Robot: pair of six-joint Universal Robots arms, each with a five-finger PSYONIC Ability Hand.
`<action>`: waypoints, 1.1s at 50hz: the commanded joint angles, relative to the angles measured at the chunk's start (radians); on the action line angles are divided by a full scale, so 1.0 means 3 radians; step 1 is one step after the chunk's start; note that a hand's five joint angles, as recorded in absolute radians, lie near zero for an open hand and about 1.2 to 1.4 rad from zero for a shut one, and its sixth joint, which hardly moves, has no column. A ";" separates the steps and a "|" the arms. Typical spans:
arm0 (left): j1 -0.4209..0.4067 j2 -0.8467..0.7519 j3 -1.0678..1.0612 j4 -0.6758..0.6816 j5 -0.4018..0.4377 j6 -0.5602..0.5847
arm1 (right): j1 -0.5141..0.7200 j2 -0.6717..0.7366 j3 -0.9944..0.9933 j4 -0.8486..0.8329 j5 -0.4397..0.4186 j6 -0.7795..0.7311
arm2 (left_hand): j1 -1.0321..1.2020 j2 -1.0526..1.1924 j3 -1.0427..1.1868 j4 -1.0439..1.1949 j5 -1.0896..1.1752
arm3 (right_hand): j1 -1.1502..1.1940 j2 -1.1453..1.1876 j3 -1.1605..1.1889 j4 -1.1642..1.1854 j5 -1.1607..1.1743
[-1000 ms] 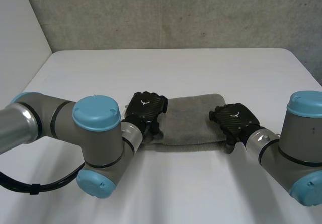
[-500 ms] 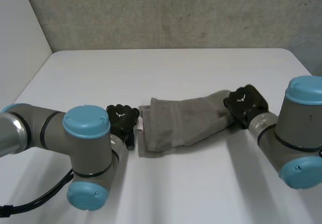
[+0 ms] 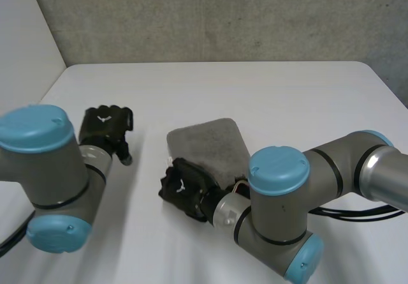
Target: Fold the towel.
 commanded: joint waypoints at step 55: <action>-0.0356 0.0152 0.0583 -0.0449 0.0192 -0.0548 | -0.1191 -0.1156 -0.0394 0.0636 0.1292 0.2563 | -0.0631 -0.0639 -0.0618 -0.0654 -0.1156 | -0.3007 -0.2921 -0.3071 -0.3072 -0.3007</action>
